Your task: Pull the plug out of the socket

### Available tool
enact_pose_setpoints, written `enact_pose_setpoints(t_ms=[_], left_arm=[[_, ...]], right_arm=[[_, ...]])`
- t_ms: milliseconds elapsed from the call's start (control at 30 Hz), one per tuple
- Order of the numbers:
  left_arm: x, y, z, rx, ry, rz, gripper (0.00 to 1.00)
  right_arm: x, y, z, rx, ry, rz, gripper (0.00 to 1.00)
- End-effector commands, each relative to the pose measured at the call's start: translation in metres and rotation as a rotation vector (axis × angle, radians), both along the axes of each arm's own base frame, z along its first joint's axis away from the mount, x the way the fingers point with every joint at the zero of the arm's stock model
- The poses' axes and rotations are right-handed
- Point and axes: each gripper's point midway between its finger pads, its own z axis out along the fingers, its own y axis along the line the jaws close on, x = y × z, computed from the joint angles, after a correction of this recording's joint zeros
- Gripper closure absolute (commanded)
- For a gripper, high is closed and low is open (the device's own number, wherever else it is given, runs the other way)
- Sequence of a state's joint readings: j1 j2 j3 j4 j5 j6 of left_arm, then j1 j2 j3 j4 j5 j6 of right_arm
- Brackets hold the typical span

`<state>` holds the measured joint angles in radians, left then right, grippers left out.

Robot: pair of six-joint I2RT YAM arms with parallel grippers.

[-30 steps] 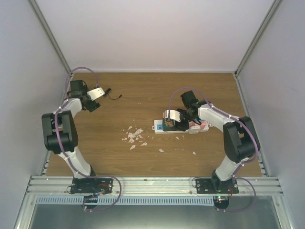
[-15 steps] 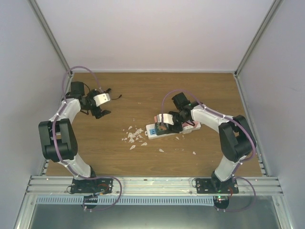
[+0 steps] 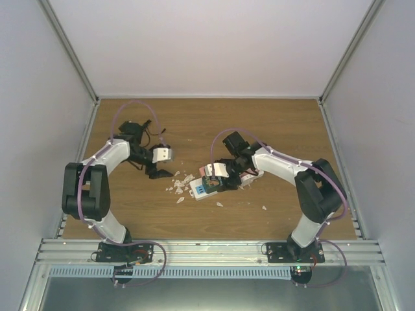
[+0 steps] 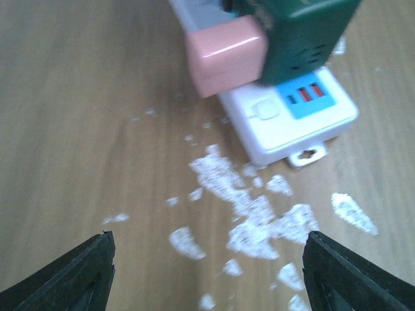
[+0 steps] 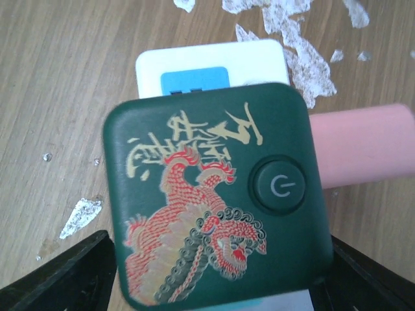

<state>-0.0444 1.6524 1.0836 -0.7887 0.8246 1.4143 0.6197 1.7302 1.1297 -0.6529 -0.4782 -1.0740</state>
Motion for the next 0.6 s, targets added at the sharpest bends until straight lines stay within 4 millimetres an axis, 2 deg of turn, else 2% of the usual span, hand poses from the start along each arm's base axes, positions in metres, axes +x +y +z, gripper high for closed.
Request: enact_pose_setpoints(t_ms=[0,100,167,233,333,433,500,567], left_arm=[[-0.026,-0.021,-0.024,0.028,0.040,-0.088,0.22],[-0.039,-0.031,-0.039,0.055,0.060,-0.124,0.27],[-0.044,-0.037,-0.044,0.063,0.062,-0.134,0.29],[-0.048,-0.040,-0.050,0.072,0.065,-0.140,0.32],[-0.054,-0.045,-0.058,0.089,0.064,-0.152,0.34],[-0.057,-0.047,-0.063,0.093,0.062,-0.156,0.35],[-0.056,-0.048,-0.064,0.091,0.060,-0.156,0.36],[-0.054,-0.050,-0.067,0.098,0.056,-0.153,0.37]], right_arm=[[-0.005,0.004,0.033,0.071,-0.021,-0.025,0.17],[-0.003,-0.002,0.053,0.108,-0.020,-0.072,0.15],[0.000,-0.013,0.067,0.131,-0.011,-0.120,0.17],[0.002,-0.034,0.079,0.147,-0.014,-0.181,0.19],[0.005,-0.078,0.088,0.158,-0.020,-0.296,0.25],[0.005,-0.126,0.086,0.135,-0.037,-0.414,0.35],[0.004,-0.159,0.073,0.102,-0.035,-0.494,0.43],[-0.001,-0.180,0.059,0.067,-0.022,-0.544,0.47]])
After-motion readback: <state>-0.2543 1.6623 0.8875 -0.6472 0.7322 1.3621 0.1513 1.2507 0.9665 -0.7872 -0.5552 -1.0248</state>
